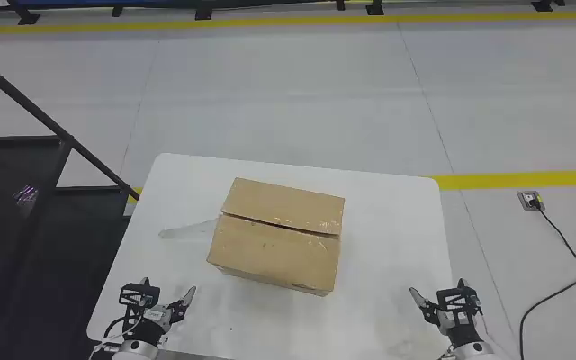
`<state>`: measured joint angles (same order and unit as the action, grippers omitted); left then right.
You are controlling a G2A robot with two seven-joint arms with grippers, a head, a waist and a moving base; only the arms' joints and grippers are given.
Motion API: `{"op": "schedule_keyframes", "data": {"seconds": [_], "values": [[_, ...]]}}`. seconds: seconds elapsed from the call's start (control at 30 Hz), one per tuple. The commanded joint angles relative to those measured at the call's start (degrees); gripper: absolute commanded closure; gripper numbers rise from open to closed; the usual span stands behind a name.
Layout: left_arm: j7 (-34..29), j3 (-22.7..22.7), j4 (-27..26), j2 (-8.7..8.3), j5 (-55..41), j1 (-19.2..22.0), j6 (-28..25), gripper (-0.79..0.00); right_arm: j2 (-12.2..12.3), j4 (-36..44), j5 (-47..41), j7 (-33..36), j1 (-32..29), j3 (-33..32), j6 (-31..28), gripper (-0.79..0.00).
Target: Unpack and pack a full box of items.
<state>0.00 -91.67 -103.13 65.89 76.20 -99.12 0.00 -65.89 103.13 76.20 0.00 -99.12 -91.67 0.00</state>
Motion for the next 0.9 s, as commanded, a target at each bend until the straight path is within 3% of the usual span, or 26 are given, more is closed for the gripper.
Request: {"op": "schedule_keyframes", "data": {"seconds": [0.0,0.43,0.53,0.67,0.87], "values": [[0.00,0.00,0.00,0.00,0.00,0.00,0.00,-0.784,0.00,0.00,0.00,0.00,0.00,0.00,0.00,-0.785],[0.00,0.00,0.00,0.00,0.00,0.00,0.00,-0.785,0.00,0.00,0.00,0.00,0.00,0.00,0.00,-0.785],[0.67,0.44,0.39,0.09,0.47,0.82,-0.24,-0.785,0.05,1.47,0.11,-0.08,0.63,0.74,-3.37,-0.785],[4.07,1.18,3.11,0.41,0.28,3.57,1.03,-0.785,0.03,4.20,-1.27,1.43,2.22,2.07,-7.63,-0.785],[9.54,2.99,8.96,0.97,-2.65,10.48,-0.54,-0.785,-0.53,6.72,-3.36,6.84,8.08,7.43,-9.37,-0.785]]}}
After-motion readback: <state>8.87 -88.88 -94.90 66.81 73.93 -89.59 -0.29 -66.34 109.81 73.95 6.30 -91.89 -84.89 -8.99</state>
